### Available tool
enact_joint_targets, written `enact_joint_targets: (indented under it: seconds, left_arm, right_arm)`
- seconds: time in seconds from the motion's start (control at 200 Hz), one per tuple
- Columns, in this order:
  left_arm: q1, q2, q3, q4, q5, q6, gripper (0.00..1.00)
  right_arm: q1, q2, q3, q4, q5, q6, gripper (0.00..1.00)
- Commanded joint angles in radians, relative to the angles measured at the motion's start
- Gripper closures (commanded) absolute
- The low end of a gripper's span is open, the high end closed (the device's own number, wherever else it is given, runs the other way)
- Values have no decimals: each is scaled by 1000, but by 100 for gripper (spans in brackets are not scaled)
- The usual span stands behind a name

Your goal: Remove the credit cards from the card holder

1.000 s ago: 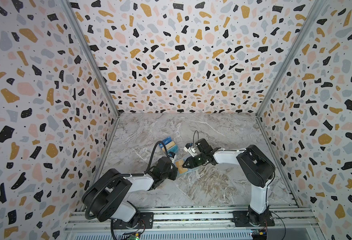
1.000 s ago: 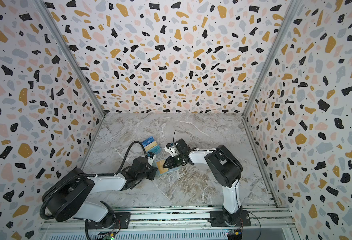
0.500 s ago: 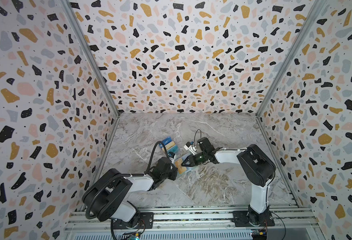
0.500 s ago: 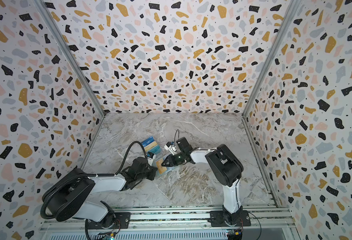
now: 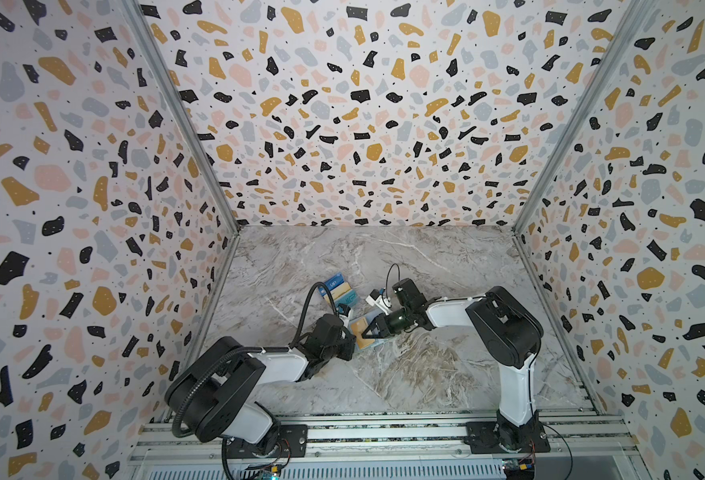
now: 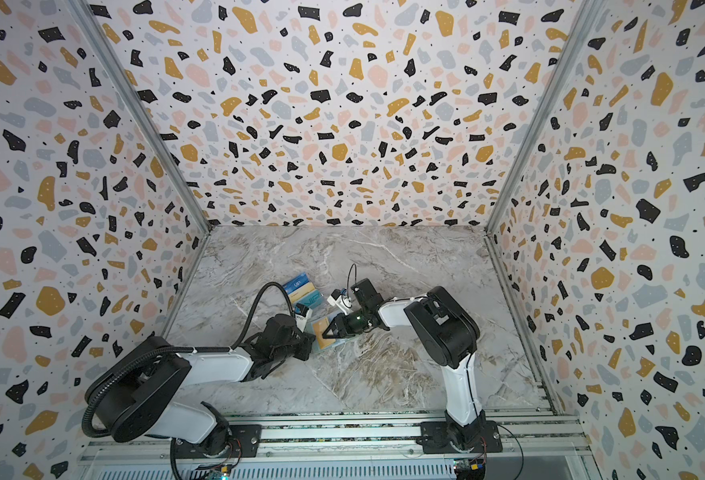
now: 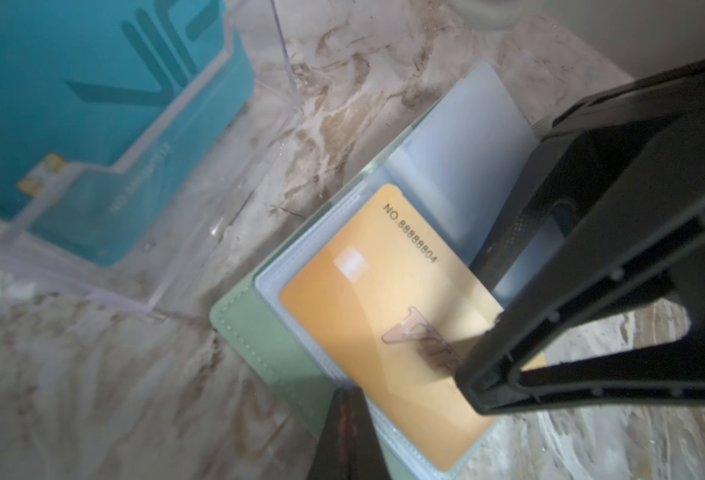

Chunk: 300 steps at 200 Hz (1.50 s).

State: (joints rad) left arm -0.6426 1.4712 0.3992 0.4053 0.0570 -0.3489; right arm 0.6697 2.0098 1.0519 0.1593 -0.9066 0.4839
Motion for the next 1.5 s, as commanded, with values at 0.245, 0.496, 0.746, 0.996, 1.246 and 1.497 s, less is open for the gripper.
enact_joint_targets:
  seconds: [0.245,0.496,0.746,0.996,1.246,1.497]
  left_arm:
    - [-3,25,-23,-40,-17,-5,100]
    - [-3,31,-20,-43,-19,-5,100]
    - [-3,33,-21,-44,-20,-7,100]
    - [-3,31,-20,-45,-20,-7,100]
    - [-3,30,-22,-43,-28,-7,100]
    - [-3,13,-25,-39,-40,-4,100]
  right_arm:
    - [-1,-35,-35,113,-78,50,79]
    - [-33,-78,-89,179,-107,79,81]
    - [-48,-111,-124,205,-121,90,81]
    - [-62,-123,-143,209,-116,93,82]
    - [-77,-133,-158,204,-102,94,85]
    - [-89,-149,-173,188,-76,93,89]
